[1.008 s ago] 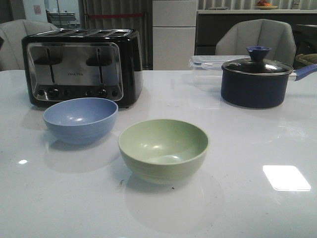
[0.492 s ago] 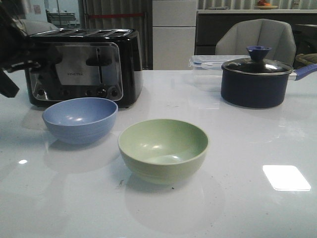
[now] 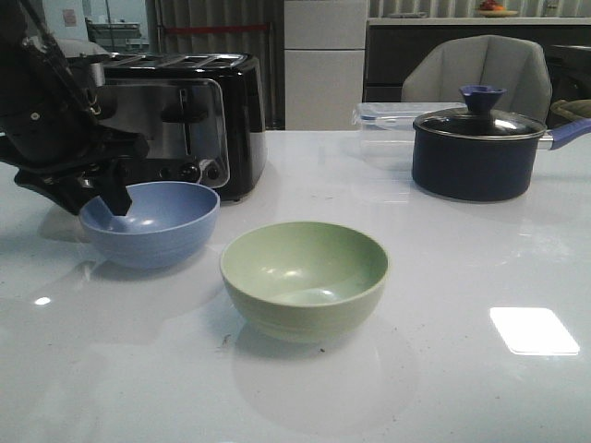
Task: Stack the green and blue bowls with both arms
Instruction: 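Grasp the light blue bowl rim with the left gripper, then lift the blue bowl with the left gripper and set it into the green bowl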
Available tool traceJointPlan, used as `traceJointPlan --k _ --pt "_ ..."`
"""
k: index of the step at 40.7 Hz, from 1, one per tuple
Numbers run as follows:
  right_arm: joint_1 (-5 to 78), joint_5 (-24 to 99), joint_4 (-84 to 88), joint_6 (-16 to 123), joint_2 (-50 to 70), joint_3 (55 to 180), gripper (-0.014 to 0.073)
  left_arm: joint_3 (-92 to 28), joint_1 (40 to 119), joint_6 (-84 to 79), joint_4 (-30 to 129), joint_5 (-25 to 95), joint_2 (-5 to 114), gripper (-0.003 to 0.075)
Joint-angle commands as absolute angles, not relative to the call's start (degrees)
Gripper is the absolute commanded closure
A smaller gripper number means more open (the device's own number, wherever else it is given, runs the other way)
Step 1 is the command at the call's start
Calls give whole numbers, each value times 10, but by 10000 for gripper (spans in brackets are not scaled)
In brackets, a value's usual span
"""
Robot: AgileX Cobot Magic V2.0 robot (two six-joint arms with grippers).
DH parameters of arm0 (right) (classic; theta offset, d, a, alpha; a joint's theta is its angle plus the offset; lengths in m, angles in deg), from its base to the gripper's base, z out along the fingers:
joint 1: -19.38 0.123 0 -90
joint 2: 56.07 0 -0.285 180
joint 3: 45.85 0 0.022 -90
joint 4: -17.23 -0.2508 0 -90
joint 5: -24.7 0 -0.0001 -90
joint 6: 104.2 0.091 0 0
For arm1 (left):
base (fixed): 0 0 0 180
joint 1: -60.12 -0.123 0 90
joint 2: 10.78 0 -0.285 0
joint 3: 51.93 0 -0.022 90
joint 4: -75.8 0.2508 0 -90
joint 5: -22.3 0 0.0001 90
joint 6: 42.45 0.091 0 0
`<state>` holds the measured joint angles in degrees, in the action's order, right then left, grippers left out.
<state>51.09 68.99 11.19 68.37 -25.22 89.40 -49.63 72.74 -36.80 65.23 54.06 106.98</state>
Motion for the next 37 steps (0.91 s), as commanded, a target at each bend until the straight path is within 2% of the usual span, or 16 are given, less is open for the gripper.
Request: traceJointPlan --k 1,8,22,30,37 --pt "511 650 113 676 -249 910 200 -514 731 -371 648 522 1044 489" --pt "511 650 113 676 -249 910 200 -517 731 -371 648 533 1043 630" --pt "511 650 113 676 -249 910 200 -603 749 -352 644 647 981 627" --pt "511 650 113 676 -249 910 200 -606 812 -280 586 680 934 627" --pt "511 650 113 676 -249 910 200 -604 878 -266 571 703 944 627"
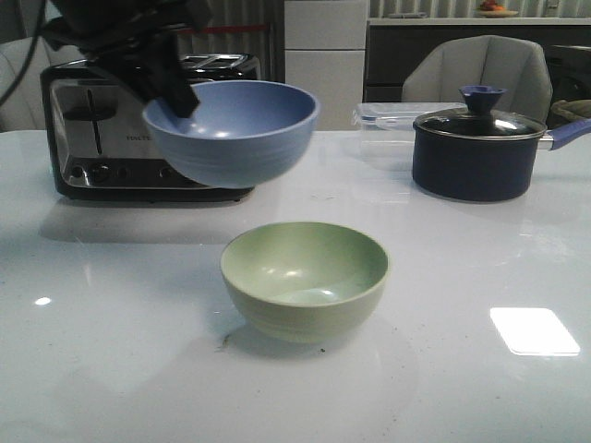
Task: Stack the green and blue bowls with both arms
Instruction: 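Lift the blue bowl with the left gripper and set it into the green bowl, then open the left gripper and raise it away from the stacked bowls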
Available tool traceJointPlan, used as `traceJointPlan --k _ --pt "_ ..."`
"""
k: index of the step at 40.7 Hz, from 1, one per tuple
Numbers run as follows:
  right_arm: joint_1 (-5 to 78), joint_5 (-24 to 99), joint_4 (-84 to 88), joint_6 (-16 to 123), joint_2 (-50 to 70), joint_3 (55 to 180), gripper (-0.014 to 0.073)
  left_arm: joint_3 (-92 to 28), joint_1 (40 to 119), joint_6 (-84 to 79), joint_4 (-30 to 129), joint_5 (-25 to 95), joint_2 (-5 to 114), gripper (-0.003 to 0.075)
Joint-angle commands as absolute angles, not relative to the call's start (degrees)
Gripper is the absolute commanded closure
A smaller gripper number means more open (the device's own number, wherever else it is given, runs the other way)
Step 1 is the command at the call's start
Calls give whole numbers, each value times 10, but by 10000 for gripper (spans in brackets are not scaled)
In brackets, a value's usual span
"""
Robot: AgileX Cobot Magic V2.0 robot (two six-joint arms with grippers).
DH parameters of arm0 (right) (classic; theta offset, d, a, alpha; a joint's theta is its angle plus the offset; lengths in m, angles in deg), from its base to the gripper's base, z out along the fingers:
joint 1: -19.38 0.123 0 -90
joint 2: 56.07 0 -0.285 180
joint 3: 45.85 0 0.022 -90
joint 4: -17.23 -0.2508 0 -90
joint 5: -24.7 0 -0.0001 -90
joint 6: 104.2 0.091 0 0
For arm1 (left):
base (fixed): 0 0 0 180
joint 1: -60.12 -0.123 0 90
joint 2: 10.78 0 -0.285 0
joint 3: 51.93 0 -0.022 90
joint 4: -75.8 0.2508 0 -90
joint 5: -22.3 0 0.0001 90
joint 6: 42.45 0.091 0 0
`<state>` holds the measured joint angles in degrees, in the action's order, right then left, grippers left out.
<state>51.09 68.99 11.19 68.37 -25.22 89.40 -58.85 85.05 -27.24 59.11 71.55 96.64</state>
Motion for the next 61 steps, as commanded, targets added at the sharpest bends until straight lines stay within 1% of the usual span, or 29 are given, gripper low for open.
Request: traceJointPlan --k 1,8,21,23,25,29,31,34,39,44,52,61 --pt "511 650 113 676 -249 910 200 -602 885 -266 571 703 949 627" --pt "511 650 113 676 -249 910 200 -601 923 -266 571 692 978 627" --pt "511 650 113 676 -249 910 200 -600 926 -266 576 669 1036 618" --pt "511 650 113 676 -249 910 200 -600 926 -266 576 665 1040 594" --pt "511 650 113 676 -249 910 200 -600 926 -266 575 665 1041 542" --pt "511 650 113 676 -249 910 200 -600 926 -266 575 667 1041 408" --pt "511 650 113 676 -249 910 200 -600 926 -266 575 667 1037 358" --pt "511 650 113 676 -249 910 200 -600 925 -266 591 670 1025 342" --pt "511 650 113 676 -249 910 200 -600 925 -267 621 675 980 360" --pt "511 650 113 676 -249 910 200 -586 925 -267 621 683 916 360" --pt "511 650 113 676 -249 910 200 -508 925 -266 627 675 785 360" --pt "511 650 113 676 -249 910 200 -392 925 -266 632 662 618 360"
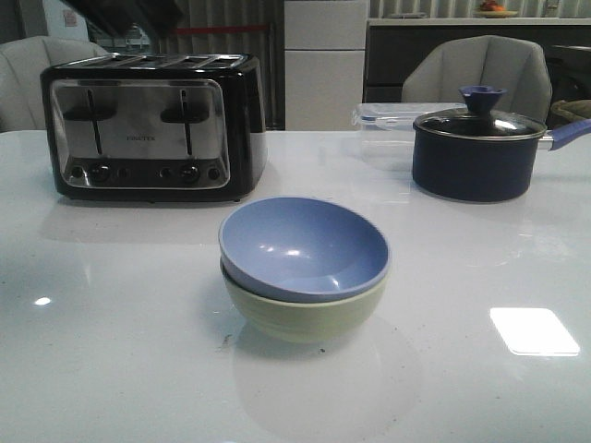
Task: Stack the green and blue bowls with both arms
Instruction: 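Open the left gripper and raise it away from the stacked bowls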
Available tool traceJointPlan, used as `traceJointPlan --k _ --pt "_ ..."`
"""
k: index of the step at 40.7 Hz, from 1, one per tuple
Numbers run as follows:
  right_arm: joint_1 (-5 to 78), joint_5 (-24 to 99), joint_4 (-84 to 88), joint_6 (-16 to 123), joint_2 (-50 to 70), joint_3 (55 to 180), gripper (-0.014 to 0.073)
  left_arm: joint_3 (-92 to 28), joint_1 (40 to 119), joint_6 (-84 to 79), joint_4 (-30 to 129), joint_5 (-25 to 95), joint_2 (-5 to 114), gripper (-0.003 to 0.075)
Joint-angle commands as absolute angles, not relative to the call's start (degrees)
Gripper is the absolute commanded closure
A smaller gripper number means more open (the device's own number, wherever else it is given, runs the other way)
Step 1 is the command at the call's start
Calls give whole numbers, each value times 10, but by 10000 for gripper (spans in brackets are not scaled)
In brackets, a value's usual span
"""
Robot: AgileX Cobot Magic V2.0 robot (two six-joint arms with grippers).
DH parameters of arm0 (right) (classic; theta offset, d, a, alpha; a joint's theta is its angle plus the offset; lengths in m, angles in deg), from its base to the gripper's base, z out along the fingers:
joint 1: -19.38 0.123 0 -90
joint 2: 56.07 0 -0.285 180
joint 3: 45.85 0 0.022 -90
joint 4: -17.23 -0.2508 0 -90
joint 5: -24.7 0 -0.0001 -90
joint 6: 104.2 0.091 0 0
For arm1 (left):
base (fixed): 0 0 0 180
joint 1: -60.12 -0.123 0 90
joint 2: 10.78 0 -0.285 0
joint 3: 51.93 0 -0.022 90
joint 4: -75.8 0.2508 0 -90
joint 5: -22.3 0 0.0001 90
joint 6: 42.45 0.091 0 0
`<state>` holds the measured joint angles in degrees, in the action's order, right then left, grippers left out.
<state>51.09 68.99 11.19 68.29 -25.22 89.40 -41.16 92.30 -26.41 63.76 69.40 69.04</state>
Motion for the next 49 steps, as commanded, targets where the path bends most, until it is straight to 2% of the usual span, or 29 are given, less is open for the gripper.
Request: traceJointPlan --k 1,13,21,29,33,36,43,45,49 --pt "511 650 113 676 -249 910 200 -382 925 -266 633 661 602 360" --pt "511 650 113 676 -249 910 200 -222 925 -266 633 654 371 360" --pt "511 662 113 676 -249 910 200 -149 925 -267 633 655 261 360" --pt "511 686 113 676 -249 909 200 -107 925 -273 633 655 218 361" --pt "511 692 113 676 -249 909 212 -100 925 -301 636 653 218 402" --pt "511 693 113 676 -249 909 274 -96 925 -320 652 653 218 459" --pt "511 693 113 676 -249 909 494 -96 925 -336 659 653 218 622" --pt "511 693 113 676 -249 909 546 -96 925 -338 659 653 218 625" --pt "511 693 113 676 -249 909 538 -96 925 -338 659 653 218 627"
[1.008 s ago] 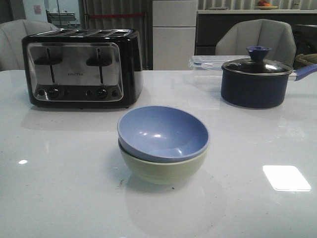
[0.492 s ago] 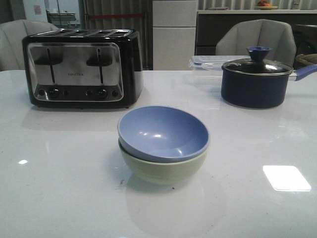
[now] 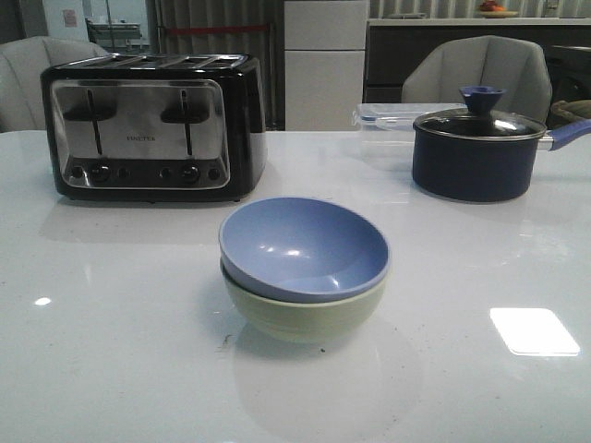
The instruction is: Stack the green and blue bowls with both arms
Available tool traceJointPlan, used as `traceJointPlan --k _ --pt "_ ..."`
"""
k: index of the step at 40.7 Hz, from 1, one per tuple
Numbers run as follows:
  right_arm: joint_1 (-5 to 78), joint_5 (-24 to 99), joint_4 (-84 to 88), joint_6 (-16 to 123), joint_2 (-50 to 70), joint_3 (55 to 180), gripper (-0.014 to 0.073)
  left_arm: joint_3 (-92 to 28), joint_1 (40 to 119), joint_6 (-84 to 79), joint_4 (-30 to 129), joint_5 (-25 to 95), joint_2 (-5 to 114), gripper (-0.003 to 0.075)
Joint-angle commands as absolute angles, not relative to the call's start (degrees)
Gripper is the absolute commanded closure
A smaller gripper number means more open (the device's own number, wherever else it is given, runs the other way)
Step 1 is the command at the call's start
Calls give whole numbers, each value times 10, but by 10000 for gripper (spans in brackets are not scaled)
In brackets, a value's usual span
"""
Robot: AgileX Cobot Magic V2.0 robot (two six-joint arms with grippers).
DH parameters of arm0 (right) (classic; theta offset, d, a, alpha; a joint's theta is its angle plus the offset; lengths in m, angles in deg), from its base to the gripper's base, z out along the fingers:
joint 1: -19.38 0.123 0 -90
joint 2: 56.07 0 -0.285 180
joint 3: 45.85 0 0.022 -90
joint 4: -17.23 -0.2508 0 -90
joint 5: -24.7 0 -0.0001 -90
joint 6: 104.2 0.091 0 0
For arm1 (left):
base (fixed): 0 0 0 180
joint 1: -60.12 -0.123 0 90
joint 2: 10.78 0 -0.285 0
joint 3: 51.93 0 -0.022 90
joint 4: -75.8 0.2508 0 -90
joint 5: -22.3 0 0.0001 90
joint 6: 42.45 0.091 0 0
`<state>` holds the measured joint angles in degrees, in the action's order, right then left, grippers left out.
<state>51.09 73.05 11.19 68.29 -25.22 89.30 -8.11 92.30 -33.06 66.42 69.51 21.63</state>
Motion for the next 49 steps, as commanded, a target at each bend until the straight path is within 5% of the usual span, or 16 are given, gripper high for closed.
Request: traceJointPlan --k 1,24,38,49 --pt "511 694 113 676 -249 909 538 -96 925 -338 659 653 218 627" --pt "511 694 113 676 -249 909 538 -92 924 -338 661 649 205 627" --pt "511 696 113 676 -249 909 538 -12 749 -337 690 488 76 627" --pt "511 696 113 676 -249 909 538 104 695 -381 763 357 14 627"
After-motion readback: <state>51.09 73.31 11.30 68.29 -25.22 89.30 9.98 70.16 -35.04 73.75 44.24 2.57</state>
